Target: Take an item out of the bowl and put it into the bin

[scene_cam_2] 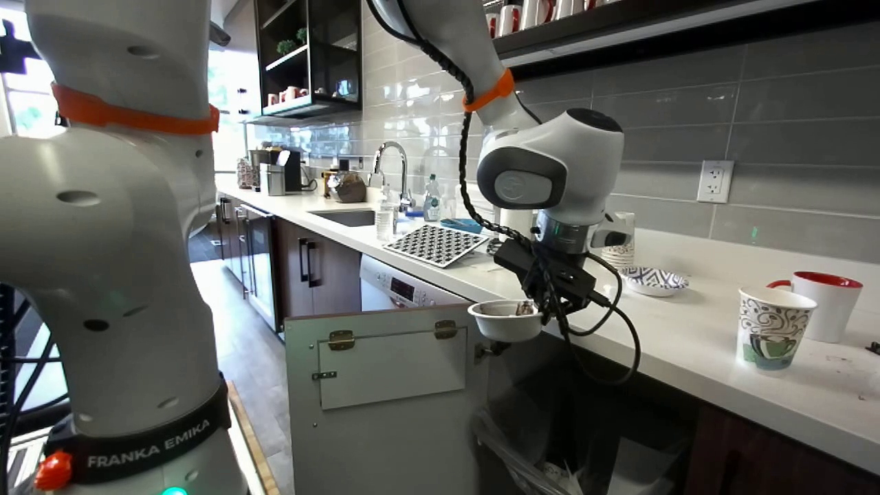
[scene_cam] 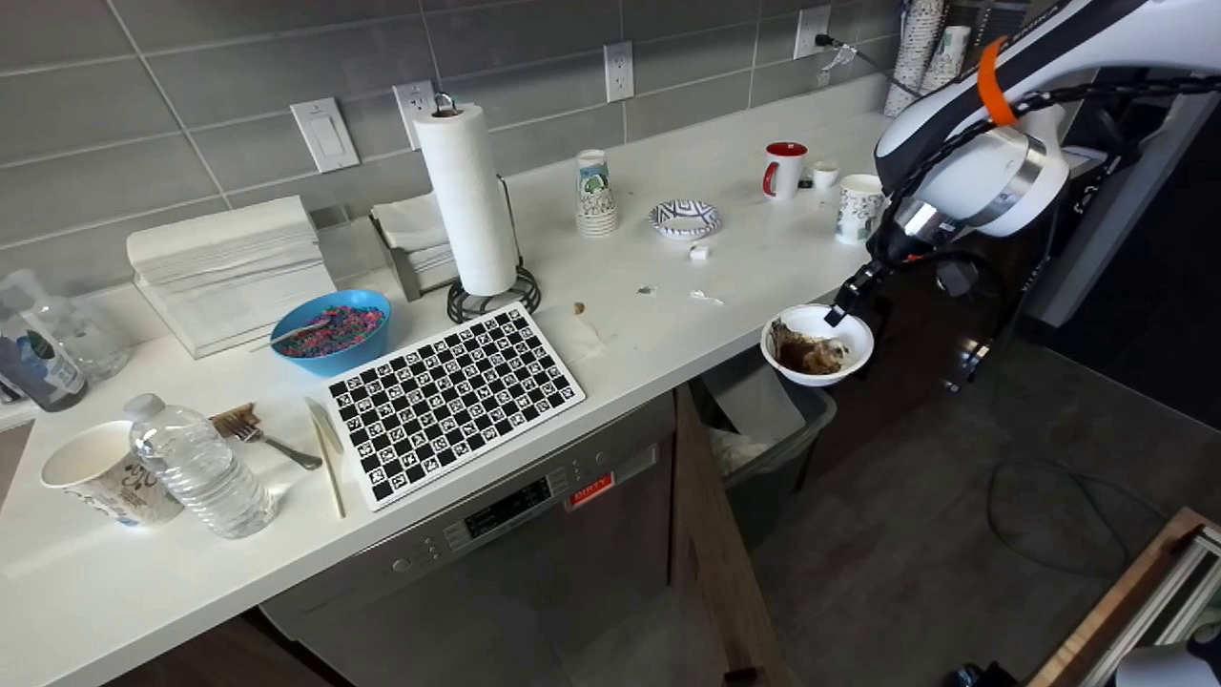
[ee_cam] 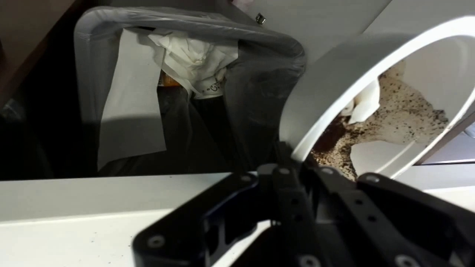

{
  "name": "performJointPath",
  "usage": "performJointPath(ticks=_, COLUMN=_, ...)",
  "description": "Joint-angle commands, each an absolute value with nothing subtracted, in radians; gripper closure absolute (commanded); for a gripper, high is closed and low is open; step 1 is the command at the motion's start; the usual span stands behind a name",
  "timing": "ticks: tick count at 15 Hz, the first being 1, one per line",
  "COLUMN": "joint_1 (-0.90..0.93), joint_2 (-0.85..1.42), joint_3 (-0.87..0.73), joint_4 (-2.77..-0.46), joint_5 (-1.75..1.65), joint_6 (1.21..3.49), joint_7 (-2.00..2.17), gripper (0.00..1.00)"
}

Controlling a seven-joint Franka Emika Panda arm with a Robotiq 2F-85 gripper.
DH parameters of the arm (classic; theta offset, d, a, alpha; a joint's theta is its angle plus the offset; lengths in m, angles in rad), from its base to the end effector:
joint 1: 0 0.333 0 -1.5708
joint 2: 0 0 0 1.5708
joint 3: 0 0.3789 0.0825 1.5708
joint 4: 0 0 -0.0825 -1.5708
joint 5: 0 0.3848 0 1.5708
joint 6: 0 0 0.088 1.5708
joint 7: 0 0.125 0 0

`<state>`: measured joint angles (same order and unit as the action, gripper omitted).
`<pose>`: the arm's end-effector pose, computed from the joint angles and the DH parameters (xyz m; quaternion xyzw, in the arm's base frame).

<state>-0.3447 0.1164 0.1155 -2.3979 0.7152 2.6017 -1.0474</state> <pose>0.4998 -0.1244 0.3185 -0.9737 -0.1032 -0.1504 0.1365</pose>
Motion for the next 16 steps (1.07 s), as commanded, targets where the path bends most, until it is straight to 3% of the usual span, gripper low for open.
performJointPath(ticks=1, joint_1=-0.296, joint_2=0.049, joint_3=0.034, joint_4=-2.405, joint_5=0.844, joint_6=2.509, joint_7=-1.134, gripper=0.98)
performJointPath(ticks=7, joint_1=-0.241, joint_2=0.054, joint_3=-0.078, joint_4=-2.341, joint_5=0.898, joint_6=2.577, joint_7=-1.044, gripper=0.98)
performJointPath(ticks=16, joint_1=-0.216, joint_2=0.287, joint_3=-0.05, joint_4=-2.102, joint_5=0.872, joint_6=2.724, joint_7=-0.778, gripper=0.98)
